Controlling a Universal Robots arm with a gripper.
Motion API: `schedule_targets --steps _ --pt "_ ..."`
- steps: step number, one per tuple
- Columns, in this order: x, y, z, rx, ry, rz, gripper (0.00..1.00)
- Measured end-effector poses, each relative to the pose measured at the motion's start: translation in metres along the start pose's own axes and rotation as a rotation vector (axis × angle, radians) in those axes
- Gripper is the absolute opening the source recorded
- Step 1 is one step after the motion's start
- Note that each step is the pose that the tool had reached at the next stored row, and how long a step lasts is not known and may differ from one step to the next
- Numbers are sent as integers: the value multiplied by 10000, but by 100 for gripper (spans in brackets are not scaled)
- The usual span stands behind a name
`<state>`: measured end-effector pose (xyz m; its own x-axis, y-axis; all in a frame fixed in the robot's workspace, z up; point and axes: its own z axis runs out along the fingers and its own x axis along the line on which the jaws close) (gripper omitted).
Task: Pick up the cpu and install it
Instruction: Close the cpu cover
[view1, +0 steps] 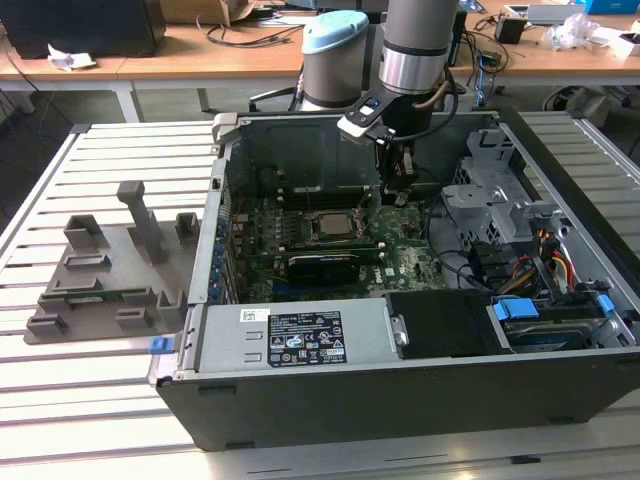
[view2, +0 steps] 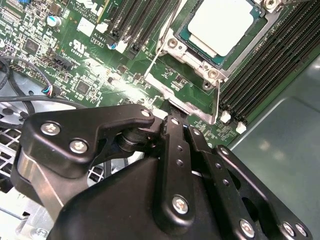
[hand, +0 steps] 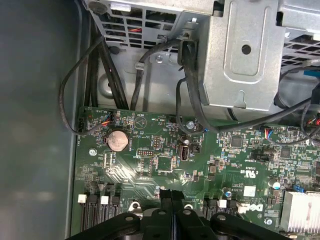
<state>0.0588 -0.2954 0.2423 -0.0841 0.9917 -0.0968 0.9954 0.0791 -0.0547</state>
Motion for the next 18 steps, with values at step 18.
schedule_targets --steps 18 --pt "17 -204 9 0 0 -2 11"
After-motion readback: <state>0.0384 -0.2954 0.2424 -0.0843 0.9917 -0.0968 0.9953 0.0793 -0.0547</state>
